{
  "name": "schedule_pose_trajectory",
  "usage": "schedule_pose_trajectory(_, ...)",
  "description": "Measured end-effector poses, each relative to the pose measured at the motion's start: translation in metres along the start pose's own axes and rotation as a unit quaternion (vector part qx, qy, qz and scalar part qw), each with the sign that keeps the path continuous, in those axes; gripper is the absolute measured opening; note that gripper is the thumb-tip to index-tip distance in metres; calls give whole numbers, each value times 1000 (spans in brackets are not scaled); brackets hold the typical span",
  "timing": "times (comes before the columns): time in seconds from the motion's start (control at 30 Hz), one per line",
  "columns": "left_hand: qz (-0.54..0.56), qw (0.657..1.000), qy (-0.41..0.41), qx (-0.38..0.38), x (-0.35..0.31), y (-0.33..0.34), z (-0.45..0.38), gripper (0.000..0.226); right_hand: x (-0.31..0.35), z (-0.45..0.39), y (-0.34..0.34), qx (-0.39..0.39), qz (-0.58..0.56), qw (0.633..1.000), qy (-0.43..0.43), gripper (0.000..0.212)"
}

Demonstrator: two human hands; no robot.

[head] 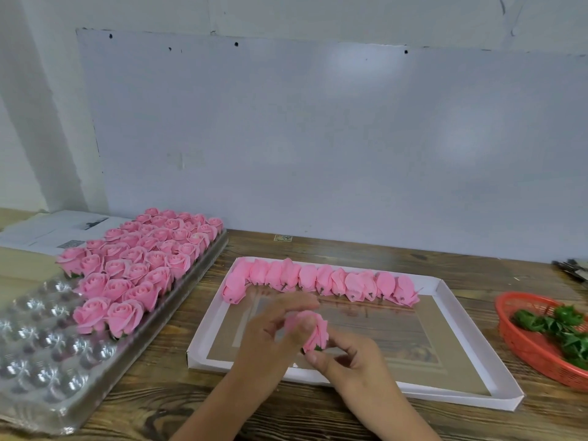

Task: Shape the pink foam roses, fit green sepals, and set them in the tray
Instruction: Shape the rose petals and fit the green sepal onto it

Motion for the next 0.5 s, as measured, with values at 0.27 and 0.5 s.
schedule_pose_trajectory(0.27,-7,996,-41,82,1,11,4,24,1,-1,2,-10,-87,996,-7,21)
schedule_pose_trajectory(0.5,-40,991,-67,111,10,14,3,49,4,-2,-3,-59,-110,992,-9,24)
Point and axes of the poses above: each hand's wrist, its own z-axis away from the middle knuckle, its own y-axis out of the palm, x = y × z, the point moved 6 cm from there along -z, towards the middle knuckle, and after that the axes turned 12 degrees about -y, right-handed, at the moved point
